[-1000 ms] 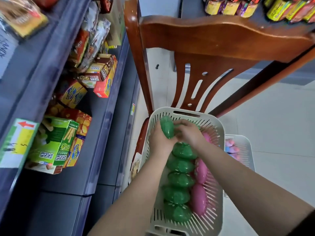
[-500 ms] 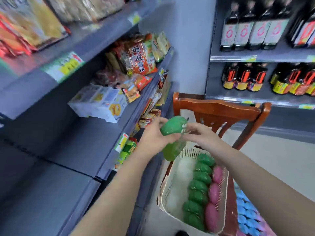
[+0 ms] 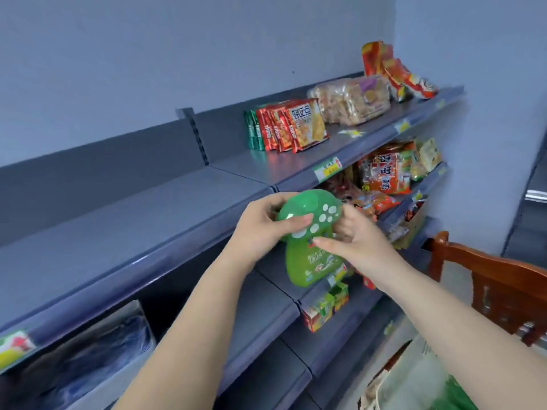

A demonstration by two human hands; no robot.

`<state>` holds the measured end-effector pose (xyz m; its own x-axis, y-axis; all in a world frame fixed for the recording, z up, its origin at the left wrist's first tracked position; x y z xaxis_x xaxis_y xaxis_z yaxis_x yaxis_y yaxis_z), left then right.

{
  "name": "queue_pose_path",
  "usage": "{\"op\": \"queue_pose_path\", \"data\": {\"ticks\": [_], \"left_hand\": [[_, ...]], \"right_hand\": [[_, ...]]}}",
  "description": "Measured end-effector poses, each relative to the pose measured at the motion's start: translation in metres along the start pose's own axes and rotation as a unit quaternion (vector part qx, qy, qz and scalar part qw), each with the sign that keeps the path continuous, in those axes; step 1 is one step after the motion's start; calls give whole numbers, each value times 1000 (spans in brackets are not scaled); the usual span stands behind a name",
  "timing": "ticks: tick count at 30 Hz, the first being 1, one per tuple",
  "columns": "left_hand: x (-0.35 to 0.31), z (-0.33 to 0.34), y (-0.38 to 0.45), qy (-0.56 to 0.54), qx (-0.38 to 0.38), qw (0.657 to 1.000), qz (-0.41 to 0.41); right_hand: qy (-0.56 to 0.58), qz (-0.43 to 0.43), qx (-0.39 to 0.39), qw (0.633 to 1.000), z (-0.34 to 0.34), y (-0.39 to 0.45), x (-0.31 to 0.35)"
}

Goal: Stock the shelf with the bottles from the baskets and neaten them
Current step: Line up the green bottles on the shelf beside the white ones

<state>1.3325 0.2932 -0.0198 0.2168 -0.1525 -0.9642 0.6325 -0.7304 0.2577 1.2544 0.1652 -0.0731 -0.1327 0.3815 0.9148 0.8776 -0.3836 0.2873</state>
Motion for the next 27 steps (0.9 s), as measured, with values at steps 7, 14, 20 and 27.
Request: {"op": "queue_pose_path", "data": {"ticks": [7, 14, 20, 27], "left_hand": [[-81, -91, -71, 16, -131, 989, 67], [-132, -191, -154, 75, -307, 938, 144], [-139, -276, -218, 170, -395, 893, 130], [-130, -368, -261, 220, -470, 848, 105]], "right_hand": [[94, -87, 47, 991, 92, 14, 101], [165, -132, 95, 973, 208, 19, 183], [199, -146, 134, 960, 302, 26, 232], [188, -136, 147, 962, 413, 36, 261]]}}
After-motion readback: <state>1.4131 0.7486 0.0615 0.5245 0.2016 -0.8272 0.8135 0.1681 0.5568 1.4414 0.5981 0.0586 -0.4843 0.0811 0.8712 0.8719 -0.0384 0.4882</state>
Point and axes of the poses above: each hand's wrist, its own y-axis towards the middle knuckle, its own z-axis out of the palm, x = y × z, the point moved 4 cm from there along y, towards the middle knuckle, and after that the axes turned 13 degrees about -y, right-handed, at the moved point
